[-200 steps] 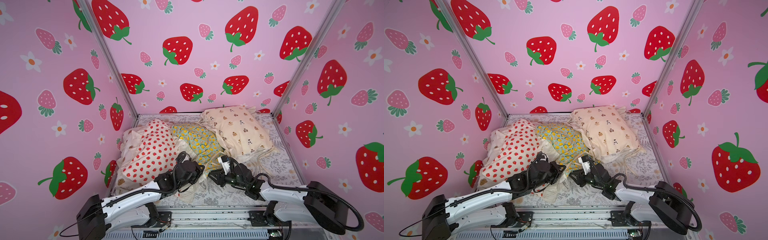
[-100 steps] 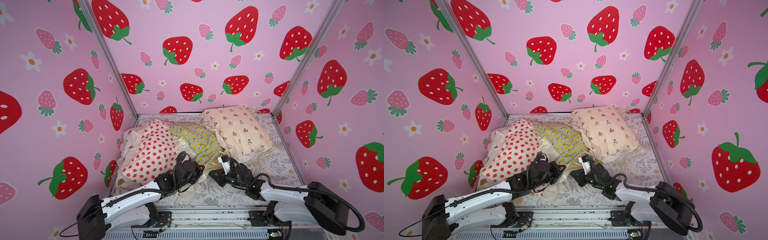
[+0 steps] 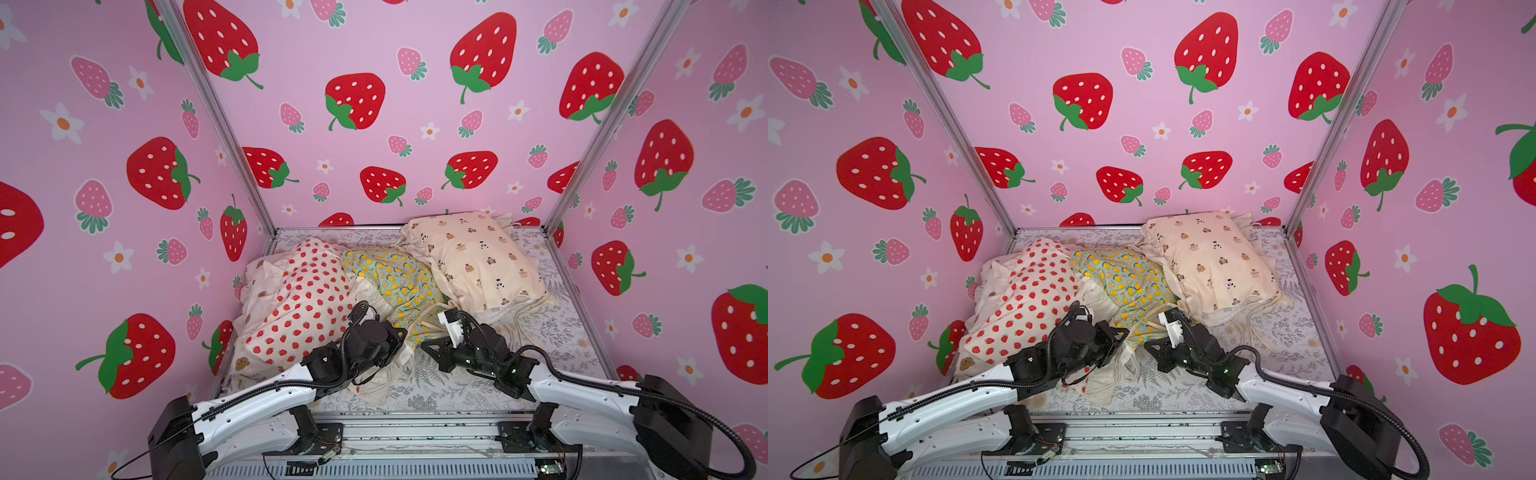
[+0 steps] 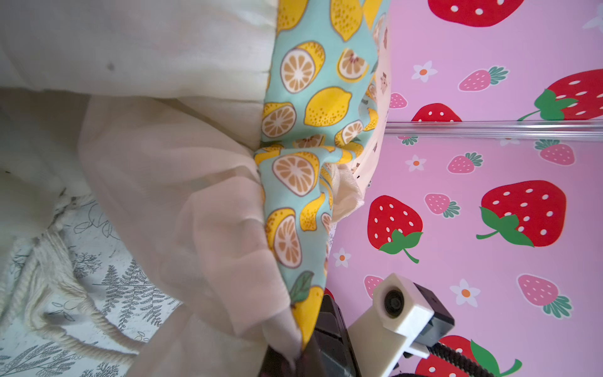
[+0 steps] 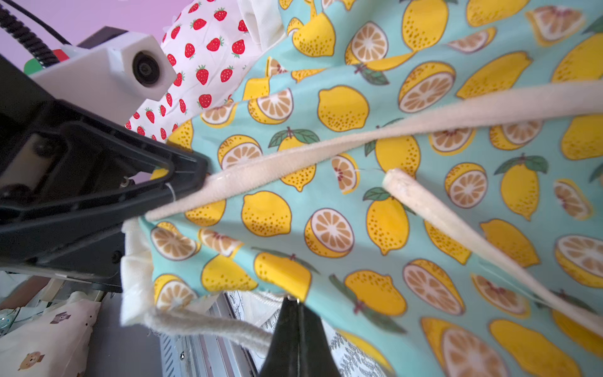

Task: Zip up pillowcases
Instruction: Zip the zipper on the pillowcase, then place the pillowcase on the pillowcase.

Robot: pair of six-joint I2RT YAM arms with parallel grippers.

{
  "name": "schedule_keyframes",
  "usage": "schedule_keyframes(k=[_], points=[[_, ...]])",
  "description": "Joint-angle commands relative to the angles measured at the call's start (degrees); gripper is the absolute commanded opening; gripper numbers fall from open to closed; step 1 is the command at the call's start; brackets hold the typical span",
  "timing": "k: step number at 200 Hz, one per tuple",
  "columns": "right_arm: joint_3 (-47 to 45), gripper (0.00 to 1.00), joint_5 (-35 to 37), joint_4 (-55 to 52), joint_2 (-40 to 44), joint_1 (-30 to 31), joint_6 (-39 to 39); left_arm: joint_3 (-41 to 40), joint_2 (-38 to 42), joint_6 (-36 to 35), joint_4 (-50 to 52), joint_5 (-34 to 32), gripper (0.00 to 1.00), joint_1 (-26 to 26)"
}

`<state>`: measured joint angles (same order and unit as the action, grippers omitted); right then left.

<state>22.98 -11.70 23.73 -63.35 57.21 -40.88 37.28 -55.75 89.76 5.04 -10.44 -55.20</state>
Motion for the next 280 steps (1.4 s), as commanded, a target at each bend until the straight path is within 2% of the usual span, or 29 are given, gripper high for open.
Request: schedule_keyframes(k=[1, 43, 73, 93, 122, 145, 163, 172, 182, 196, 205, 220, 245, 259, 262, 280], points=[[3.5, 0.0, 2.8, -10.7, 1.6, -0.5, -1.3, 4.5, 2.5, -3.0, 2.7, -1.5, 0.0, 1.4], [8.6, 0.0, 2.0, -21.0, 2.4, -1.5, -4.5, 12.9, 6.7, -10.3, 13.6, -2.2, 0.0, 4.5], [12.3, 0.0, 3.1, -28.5, 2.7, -2.8, -5.8, 16.9, 9.3, -14.9, 17.0, 1.3, 0.0, 10.5], [13.6, 0.0, 2.8, -30.9, 2.7, -4.6, -6.4, 24.1, 9.0, -20.4, 24.4, 5.3, 0.0, 19.1], [15.9, 0.0, 1.5, -32.5, -0.3, -6.3, -5.5, 36.6, 5.3, -30.7, 28.6, 11.9, 0.0, 32.2], [18.3, 0.0, -0.3, -30.5, -5.3, -6.4, -5.1, 49.1, -3.1, -39.3, 33.3, 17.6, 0.0, 40.0], [22.7, 0.0, -2.9, -27.6, -11.4, -5.7, -5.2, 54.7, -7.4, -41.8, 33.1, 23.7, 0.0, 43.8], [25.5, 0.0, -3.2, -27.0, -14.2, -4.7, -4.8, 57.2, -8.0, -44.9, 33.2, 22.8, 0.0, 44.8], [28.0, 0.0, -1.8, -27.1, -17.2, -3.6, -4.0, 61.2, -9.0, -48.6, 38.2, 17.9, 0.0, 46.5], [30.3, 0.0, -1.2, -26.4, -21.7, -3.2, -4.6, 65.6, -10.2, -51.3, 45.3, 15.6, 0.0, 51.6], [31.3, 0.0, -1.9, -25.1, -24.4, -3.2, -4.8, 65.3, -9.1, -52.2, 46.7, 14.6, 0.0, 54.5], [33.2, 0.0, -1.4, -25.5, -28.2, -2.4, -4.3, 58.9, -5.1, -52.6, 44.6, 13.4, 0.0, 57.4], [34.5, 0.0, -3.3, -23.4, -30.6, -1.0, -3.5, 47.9, -1.9, -51.7, 45.1, 15.3, 0.0, 58.2], [34.2, 0.16, -3.2, -23.7, -30.1, -1.0, -3.2, 42.2, 0.7, -50.6, 44.2, 14.0, 0.0, 58.2], [34.1, 0.18, -3.1, -23.7, -29.8, -1.0, -3.1, 41.1, 1.4, -50.5, 43.8, 13.7, 0.03, 58.2], [33.7, 0.3, -3.2, -26.1, -27.2, -1.0, -1.5, 40.0, 4.0, -51.5, 44.4, 12.2, 0.41, 58.2]])
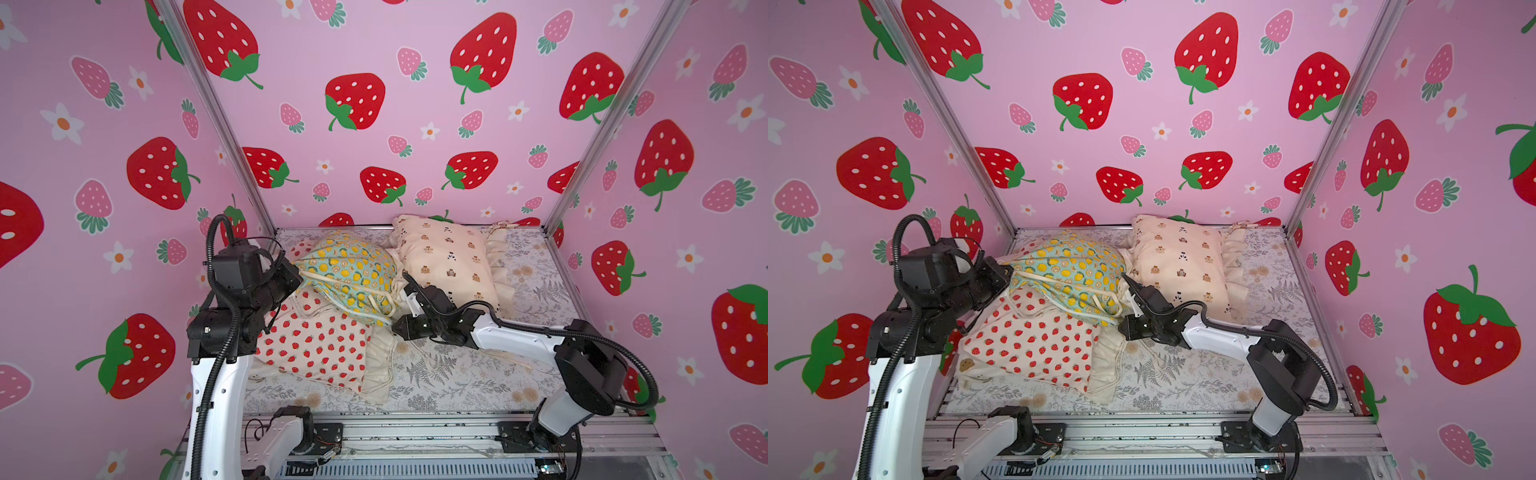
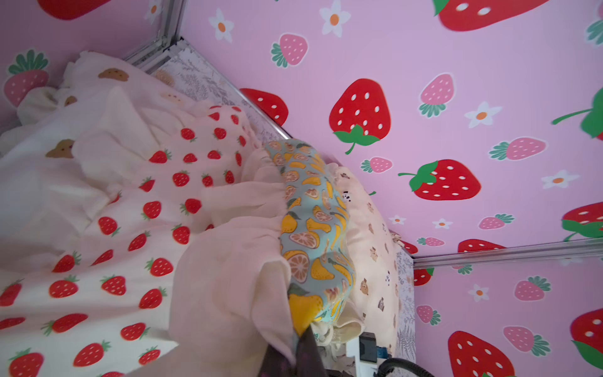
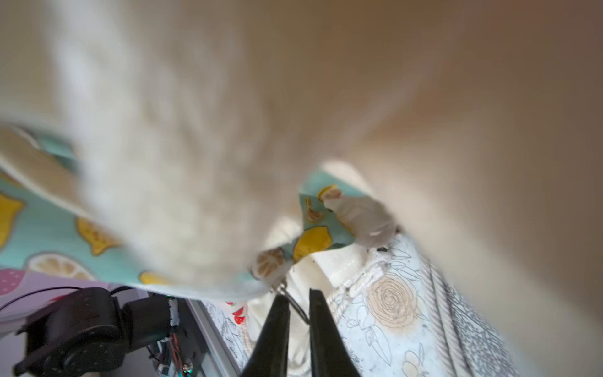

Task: Zip up pillowcases
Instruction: Place the pillowcase on the pillowcase.

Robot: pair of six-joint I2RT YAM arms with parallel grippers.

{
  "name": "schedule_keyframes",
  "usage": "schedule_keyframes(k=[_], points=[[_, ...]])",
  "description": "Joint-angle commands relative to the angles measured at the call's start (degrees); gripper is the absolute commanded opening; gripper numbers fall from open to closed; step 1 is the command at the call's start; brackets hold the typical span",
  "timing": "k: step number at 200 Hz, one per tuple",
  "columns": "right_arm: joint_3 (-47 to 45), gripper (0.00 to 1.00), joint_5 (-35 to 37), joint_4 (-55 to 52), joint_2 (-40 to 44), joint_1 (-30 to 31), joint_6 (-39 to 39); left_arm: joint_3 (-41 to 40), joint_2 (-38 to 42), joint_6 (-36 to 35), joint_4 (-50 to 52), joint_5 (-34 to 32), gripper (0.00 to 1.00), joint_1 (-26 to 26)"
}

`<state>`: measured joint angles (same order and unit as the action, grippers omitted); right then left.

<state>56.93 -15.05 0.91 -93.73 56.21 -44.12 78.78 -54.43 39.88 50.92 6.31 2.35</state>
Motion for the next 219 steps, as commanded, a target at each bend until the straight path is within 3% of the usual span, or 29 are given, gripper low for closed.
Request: schedule_keyframes(k=[1, 20, 48, 72, 96, 119, 139, 184, 219], points=[[-0.2, 0.31, 0.2, -3.5, 3.3, 0.0, 1.9, -1.4, 2.7, -1.8, -1.2, -4.5, 0.43, 0.6], [-1.6, 0.42, 1.4, -7.8, 8.2, -0.3, 3.1, 5.8, 1.4, -5.0, 5.4, -7.6, 0.68, 0.6], [-5.4, 0.57, 3.0, -15.2, 17.5, -3.8, 3.3, 12.0, 1.0, -7.4, 10.0, -7.9, 0.81, 0.5], [-8.1, 0.64, 5.3, -22.7, 24.0, -9.7, 4.7, 10.9, 0.4, -6.7, 8.5, -1.1, 0.8, -4.1], [-9.8, 0.65, 4.5, -27.0, 25.9, -16.7, 6.7, 7.5, -1.9, -4.9, 4.3, -8.3, 0.79, -20.3], [-9.9, 0.66, 7.1, -29.7, 25.9, -20.9, 8.7, 6.2, -9.0, -4.2, 0.5, -13.9, 0.77, -36.1], [-11.2, 0.67, 7.4, -28.5, 25.8, -24.8, 8.9, 3.7, -15.9, -4.0, -6.2, -14.0, 0.72, -44.1], [-13.2, 0.66, 8.7, -23.6, 25.0, -29.4, 9.2, 8.2, -35.0, -3.7, -10.7, -13.7, 0.66, -51.6], [-13.7, 0.66, 6.7, -21.4, 22.2, -32.4, 9.7, 7.6, -41.6, -1.8, -11.3, -18.3, 0.66, -52.2]])
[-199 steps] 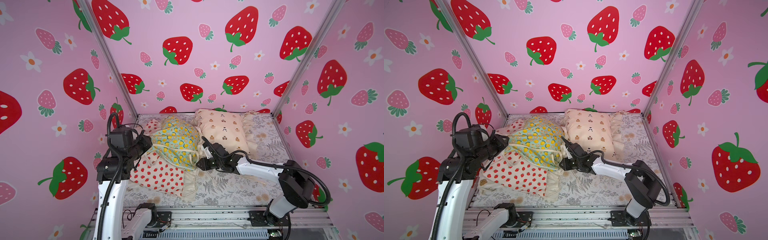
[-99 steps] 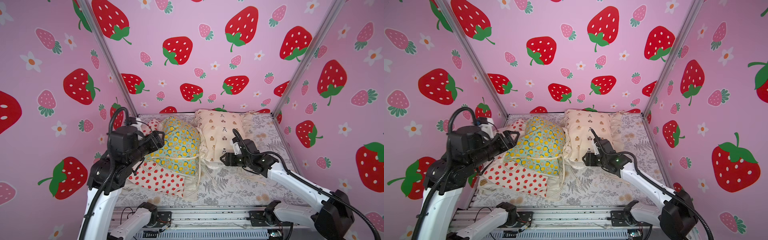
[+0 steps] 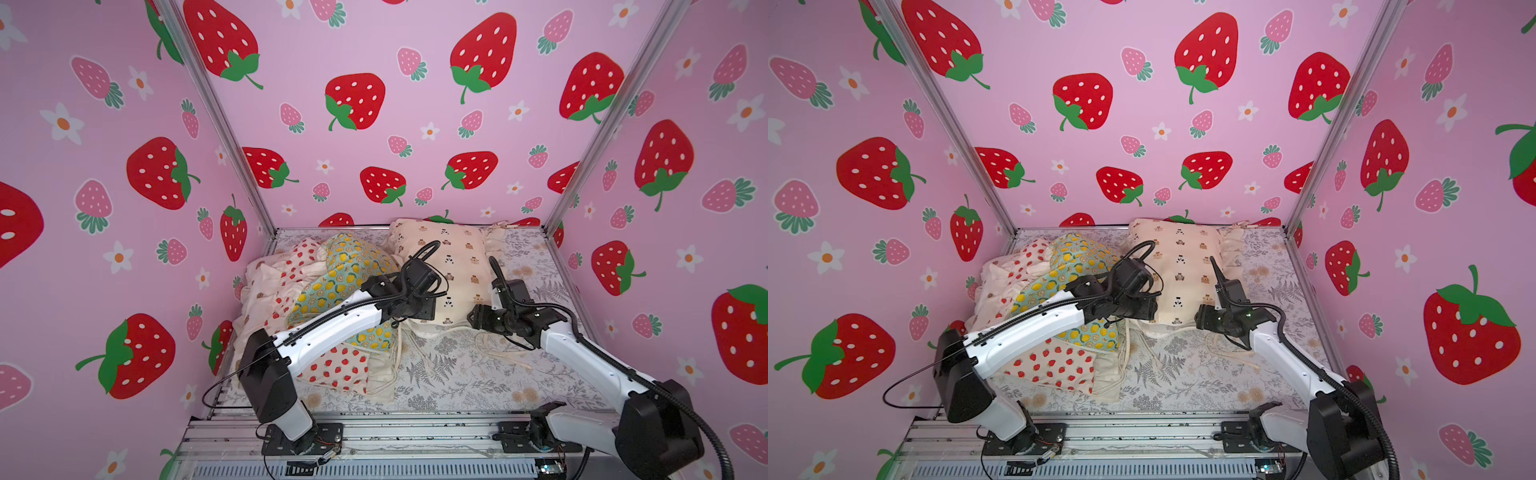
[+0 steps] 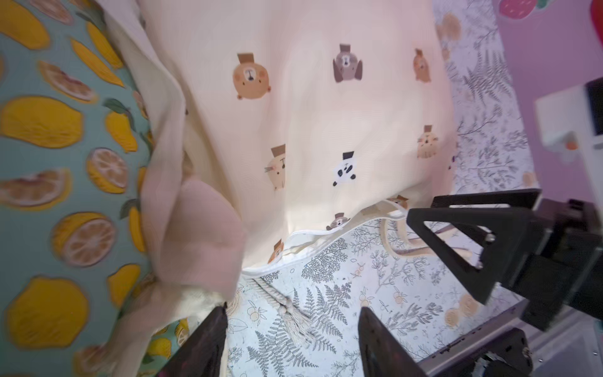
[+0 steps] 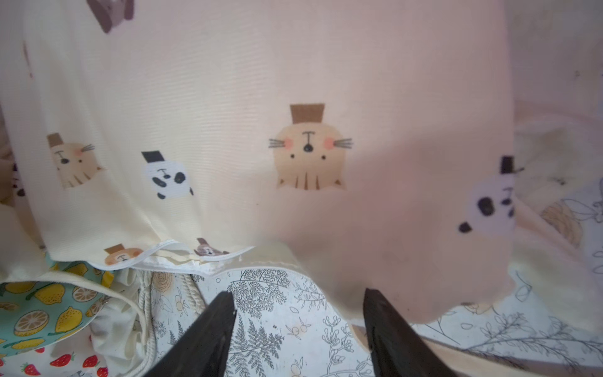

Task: Zip up pillowcases
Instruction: Place the pillowcase on the pillowcase, then pick up the pillowcase from the center of the board.

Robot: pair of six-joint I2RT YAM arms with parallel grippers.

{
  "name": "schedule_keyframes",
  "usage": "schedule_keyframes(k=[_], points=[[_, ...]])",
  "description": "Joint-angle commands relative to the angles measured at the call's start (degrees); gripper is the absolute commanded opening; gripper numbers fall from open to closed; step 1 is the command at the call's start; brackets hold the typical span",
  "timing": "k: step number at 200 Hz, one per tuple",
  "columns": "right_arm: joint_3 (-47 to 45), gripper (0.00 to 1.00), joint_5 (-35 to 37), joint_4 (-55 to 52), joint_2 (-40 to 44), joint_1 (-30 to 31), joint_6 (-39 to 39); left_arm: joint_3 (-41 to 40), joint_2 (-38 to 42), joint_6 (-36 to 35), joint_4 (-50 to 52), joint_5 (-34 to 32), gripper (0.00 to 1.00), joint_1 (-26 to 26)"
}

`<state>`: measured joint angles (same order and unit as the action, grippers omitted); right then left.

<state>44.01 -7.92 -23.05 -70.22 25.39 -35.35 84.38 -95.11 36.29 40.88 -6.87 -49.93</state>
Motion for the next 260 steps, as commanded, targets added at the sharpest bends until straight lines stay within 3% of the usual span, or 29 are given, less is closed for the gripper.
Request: schedule_keyframes(k=[1, 54, 105, 127, 170, 187, 218, 260], points=[[-0.8, 0.66, -0.4, 2.5, -1.4, -1.6, 0.9, 2.0, -1.0, 1.8, -1.2, -5.5, 0.66, 0.2], [-0.8, 0.65, -0.8, 4.2, -4.4, -4.9, 2.5, 1.9, -4.6, 3.5, -0.5, -12.9, 0.63, 1.0], [-0.1, 0.65, -1.1, 5.1, -6.5, -6.7, 4.5, -1.5, -5.5, 5.3, -3.1, -13.1, 0.56, 2.7], [0.3, 0.64, -0.7, 5.2, -7.3, -7.3, 5.5, -0.9, -8.1, 5.7, -4.5, -9.5, 0.45, 4.1], [0.3, 0.64, -1.6, 5.2, -7.3, -8.5, 6.9, -1.2, -7.8, 6.2, -6.4, -9.7, 0.19, 4.8], [0.5, 0.64, -2.2, 4.9, -7.0, -8.6, 7.5, -1.3, -7.3, 6.9, -5.9, -8.0, 0.0, 5.6], [0.3, 0.65, -5.5, 3.4, -3.4, -8.5, 7.1, -5.2, -2.2, 9.0, -11.4, -3.3, 0.0, 6.0], [-0.5, 0.67, -8.8, -1.3, 4.9, -4.1, 4.9, -9.0, 3.9, 19.6, -20.1, 4.8, 0.0, 5.6]])
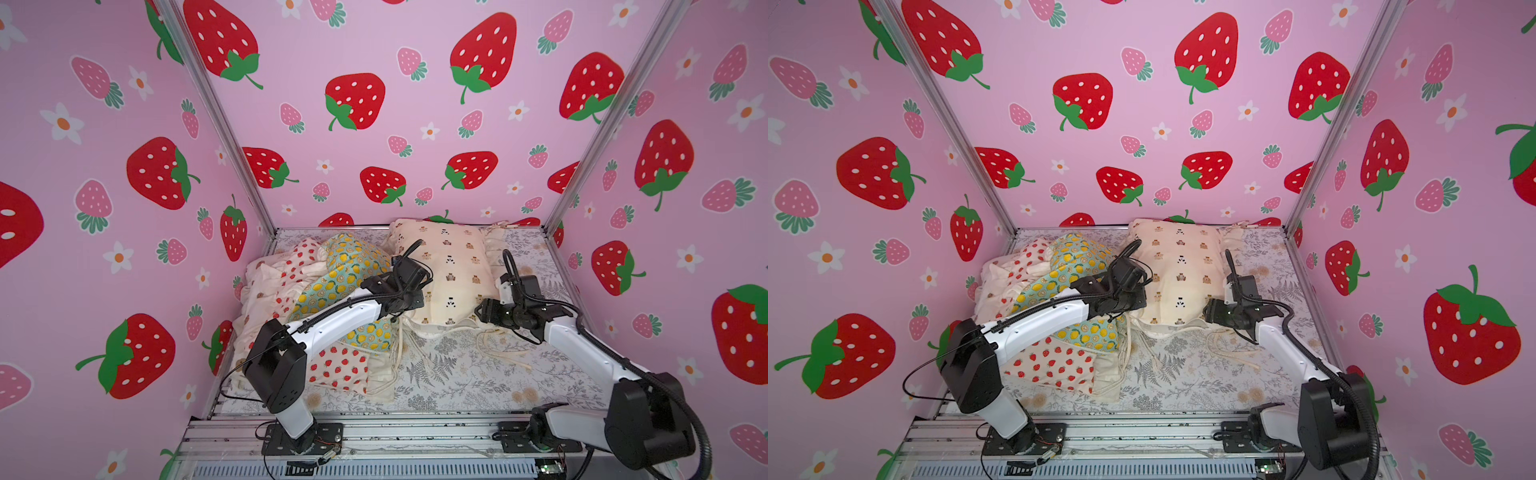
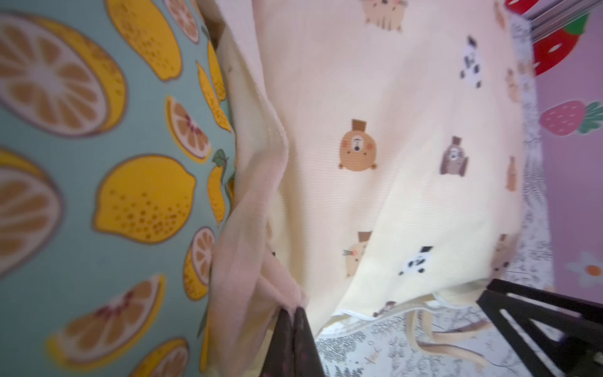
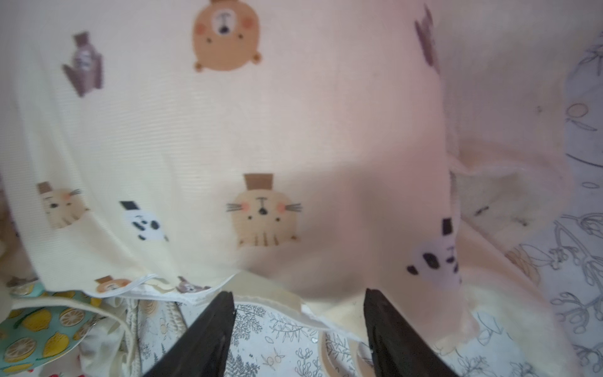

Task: Zip up pillowcases
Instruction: Pick up the pillowcase from the center of the board.

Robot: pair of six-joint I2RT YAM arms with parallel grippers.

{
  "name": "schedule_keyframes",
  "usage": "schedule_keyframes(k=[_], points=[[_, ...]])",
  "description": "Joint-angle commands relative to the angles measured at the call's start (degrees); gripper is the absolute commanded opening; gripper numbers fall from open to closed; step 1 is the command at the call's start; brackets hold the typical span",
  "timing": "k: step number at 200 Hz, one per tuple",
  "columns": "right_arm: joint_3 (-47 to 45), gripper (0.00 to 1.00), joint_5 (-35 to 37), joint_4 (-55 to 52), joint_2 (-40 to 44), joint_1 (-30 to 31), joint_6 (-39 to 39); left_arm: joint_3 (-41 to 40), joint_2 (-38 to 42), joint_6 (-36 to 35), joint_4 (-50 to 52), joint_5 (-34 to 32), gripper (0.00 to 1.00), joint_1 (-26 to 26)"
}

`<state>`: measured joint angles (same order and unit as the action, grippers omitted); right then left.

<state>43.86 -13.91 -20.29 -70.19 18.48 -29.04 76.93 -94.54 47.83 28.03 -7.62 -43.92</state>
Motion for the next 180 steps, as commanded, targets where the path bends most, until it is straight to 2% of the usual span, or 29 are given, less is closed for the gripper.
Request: schedule_keyframes(k=[1, 36, 59, 94, 142, 147, 163, 180], points=[[-0.3, 0.67, -2.8, -4.2, 5.1, 3.0, -1.6, -1.7, 3.4, 8.4, -7.5, 5.7, 0.0, -0.4], [-2.4, 0.67, -4.6, -3.6, 10.9, 9.2, -5.2, -4.0, 8.8, 18.6, -14.5, 7.4, 0.0, -1.5], [-2.7, 0.66, -3.1, -2.5, 12.8, 14.1, -8.6, -1.8, 10.9, 21.7, -14.6, 6.5, 0.0, -2.5], [-4.7, 0.62, -5.8, 4.1, 16.4, 18.1, -14.2, 1.2, 12.5, 24.4, -14.8, 3.8, 0.0, -4.7], [-7.1, 0.53, -5.9, 4.8, 24.5, 18.8, -16.4, 1.1, 13.4, 25.9, -16.7, 3.3, 0.0, -5.0], [-7.7, 0.52, -6.4, 6.0, 24.8, 18.8, -16.7, 0.8, 13.5, 26.4, -17.1, 3.5, 0.0, -5.0], [-8.6, 0.42, -6.8, 8.4, 24.7, 18.9, -17.2, 0.6, 13.5, 26.6, -18.2, 3.4, 0.0, -5.2], [-8.8, 0.39, -8.2, 10.2, 22.3, 18.8, -17.5, 0.8, 13.3, 27.0, -17.7, 3.7, 0.0, -5.2]])
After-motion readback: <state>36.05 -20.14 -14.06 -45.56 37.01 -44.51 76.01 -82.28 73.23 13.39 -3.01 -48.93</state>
